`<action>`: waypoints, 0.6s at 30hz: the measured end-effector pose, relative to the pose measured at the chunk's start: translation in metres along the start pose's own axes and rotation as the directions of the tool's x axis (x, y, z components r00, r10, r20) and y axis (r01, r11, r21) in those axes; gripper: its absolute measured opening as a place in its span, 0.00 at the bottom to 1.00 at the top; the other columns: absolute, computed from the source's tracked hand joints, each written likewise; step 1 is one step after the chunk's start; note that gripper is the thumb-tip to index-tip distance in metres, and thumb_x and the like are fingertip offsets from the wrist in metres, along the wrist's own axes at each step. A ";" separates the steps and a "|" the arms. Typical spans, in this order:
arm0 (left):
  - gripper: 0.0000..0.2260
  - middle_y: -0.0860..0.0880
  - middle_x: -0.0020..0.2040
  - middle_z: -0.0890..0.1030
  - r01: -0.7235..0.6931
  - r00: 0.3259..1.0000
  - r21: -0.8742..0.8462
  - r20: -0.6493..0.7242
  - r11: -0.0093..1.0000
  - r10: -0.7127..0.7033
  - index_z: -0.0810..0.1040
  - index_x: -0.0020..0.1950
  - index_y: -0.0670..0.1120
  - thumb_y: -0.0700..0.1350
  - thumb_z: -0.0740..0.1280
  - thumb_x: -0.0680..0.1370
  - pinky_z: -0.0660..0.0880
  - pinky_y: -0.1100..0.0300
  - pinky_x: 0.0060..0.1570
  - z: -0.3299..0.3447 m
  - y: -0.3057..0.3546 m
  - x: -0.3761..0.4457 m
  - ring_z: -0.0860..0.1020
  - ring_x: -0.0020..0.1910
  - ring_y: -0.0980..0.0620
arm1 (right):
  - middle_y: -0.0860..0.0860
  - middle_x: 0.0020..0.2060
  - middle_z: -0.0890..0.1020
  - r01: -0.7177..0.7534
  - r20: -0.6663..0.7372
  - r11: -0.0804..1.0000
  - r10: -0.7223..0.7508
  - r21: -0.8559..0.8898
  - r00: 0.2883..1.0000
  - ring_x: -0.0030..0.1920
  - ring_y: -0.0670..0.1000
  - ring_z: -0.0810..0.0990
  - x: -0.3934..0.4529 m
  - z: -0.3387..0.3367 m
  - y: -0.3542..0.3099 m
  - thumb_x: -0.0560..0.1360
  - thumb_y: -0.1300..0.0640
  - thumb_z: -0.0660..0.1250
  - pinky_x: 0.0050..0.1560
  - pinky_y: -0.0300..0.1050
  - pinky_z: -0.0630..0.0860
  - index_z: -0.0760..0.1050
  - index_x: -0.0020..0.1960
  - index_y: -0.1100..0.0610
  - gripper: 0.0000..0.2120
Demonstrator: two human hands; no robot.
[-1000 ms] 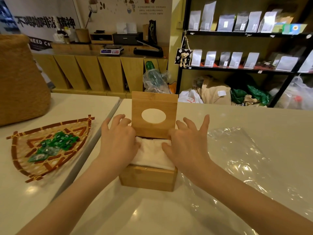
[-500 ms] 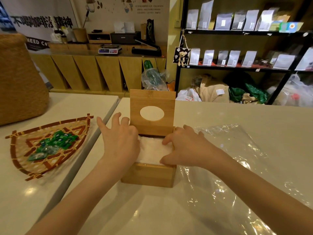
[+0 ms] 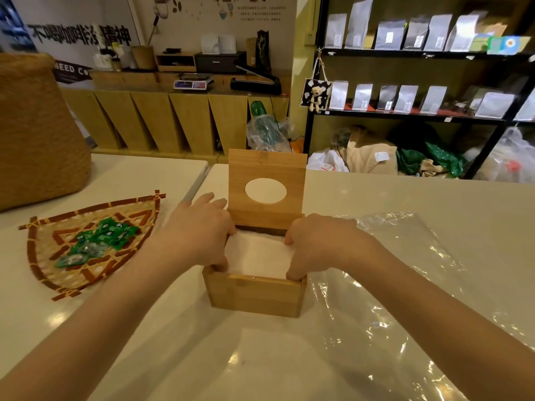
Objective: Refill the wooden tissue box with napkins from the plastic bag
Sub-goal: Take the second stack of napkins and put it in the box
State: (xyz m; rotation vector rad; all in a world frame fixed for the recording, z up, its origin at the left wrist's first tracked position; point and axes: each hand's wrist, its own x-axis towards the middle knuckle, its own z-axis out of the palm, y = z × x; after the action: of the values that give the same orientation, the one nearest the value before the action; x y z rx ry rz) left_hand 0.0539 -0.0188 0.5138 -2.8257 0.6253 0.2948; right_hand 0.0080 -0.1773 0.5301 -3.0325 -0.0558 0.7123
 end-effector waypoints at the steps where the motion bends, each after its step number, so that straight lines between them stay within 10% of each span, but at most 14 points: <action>1: 0.25 0.48 0.70 0.66 -0.002 1.000 0.042 -0.014 0.999 0.003 0.72 0.64 0.55 0.54 0.71 0.68 0.58 0.43 0.69 0.002 0.004 0.001 0.54 0.73 0.44 | 0.51 0.51 0.75 -0.002 -0.005 0.999 0.002 -0.051 1.000 0.57 0.58 0.74 0.001 -0.001 -0.003 0.68 0.52 0.69 0.64 0.69 0.64 0.73 0.55 0.55 0.17; 4: 0.23 0.45 0.70 0.64 0.038 0.999 0.081 -0.015 0.996 -0.037 0.71 0.64 0.53 0.49 0.70 0.70 0.53 0.39 0.70 0.007 0.010 0.005 0.52 0.73 0.43 | 0.52 0.40 0.71 -0.026 -0.061 0.986 0.016 -0.167 0.998 0.54 0.59 0.75 0.004 0.003 -0.011 0.68 0.56 0.68 0.62 0.73 0.62 0.67 0.41 0.56 0.10; 8: 0.22 0.45 0.72 0.61 0.088 0.996 0.087 0.002 0.992 -0.089 0.70 0.65 0.53 0.46 0.68 0.71 0.47 0.34 0.69 0.011 0.014 0.005 0.48 0.74 0.42 | 0.51 0.33 0.65 -0.049 -0.092 0.988 0.036 -0.148 0.995 0.51 0.59 0.75 0.007 0.009 -0.011 0.67 0.58 0.66 0.62 0.68 0.67 0.69 0.47 0.54 0.11; 13: 0.23 0.44 0.70 0.64 0.092 0.995 0.019 0.038 0.996 -0.093 0.69 0.66 0.55 0.52 0.68 0.71 0.48 0.34 0.68 0.008 0.011 0.001 0.52 0.73 0.42 | 0.50 0.56 0.77 0.023 -0.044 1.000 -0.022 0.016 0.999 0.57 0.55 0.76 0.009 0.005 0.001 0.67 0.47 0.70 0.60 0.56 0.73 0.73 0.61 0.54 0.24; 18: 0.21 0.49 0.70 0.66 0.139 0.988 -0.224 -0.032 0.965 -0.149 0.72 0.61 0.60 0.60 0.67 0.69 0.49 0.29 0.66 0.005 0.019 0.003 0.54 0.73 0.42 | 0.53 0.57 0.80 0.088 -0.083 0.971 -0.071 0.222 0.994 0.57 0.53 0.76 0.012 0.001 0.012 0.71 0.45 0.67 0.60 0.52 0.74 0.78 0.57 0.56 0.20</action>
State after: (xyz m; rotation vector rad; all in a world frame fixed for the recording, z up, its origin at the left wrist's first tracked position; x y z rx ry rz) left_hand 0.0473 -0.0351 0.5052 -3.0811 0.4155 0.2867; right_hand 0.0185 -0.1887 0.5235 -2.8193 -0.0879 0.5564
